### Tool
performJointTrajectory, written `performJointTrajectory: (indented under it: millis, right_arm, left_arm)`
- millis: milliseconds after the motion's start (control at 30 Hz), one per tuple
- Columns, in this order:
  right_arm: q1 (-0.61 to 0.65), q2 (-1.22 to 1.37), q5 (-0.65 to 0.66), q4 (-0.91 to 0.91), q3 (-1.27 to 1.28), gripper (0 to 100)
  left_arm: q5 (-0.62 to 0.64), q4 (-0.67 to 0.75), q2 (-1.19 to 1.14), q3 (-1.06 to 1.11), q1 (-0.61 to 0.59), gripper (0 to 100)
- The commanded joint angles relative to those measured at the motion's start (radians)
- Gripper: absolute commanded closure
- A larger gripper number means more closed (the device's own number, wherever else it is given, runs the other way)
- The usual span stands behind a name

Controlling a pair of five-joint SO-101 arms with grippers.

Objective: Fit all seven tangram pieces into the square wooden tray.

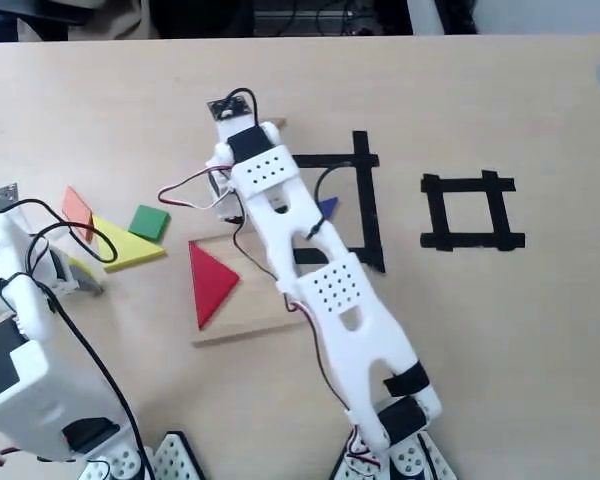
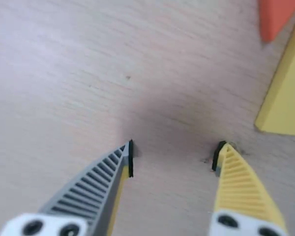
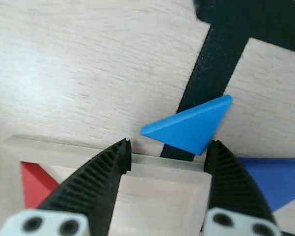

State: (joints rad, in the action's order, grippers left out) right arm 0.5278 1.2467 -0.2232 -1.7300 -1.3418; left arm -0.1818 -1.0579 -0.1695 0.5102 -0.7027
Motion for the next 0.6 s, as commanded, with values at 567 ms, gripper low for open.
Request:
performJointTrajectory:
  millis: [567]
  right_arm:
    - [-0.038, 0.013, -0.005, 0.101, -0.010, 74.4]
  left_arm:
    - [0.012, 0.003, 0.018, 0.005, 0.008, 72]
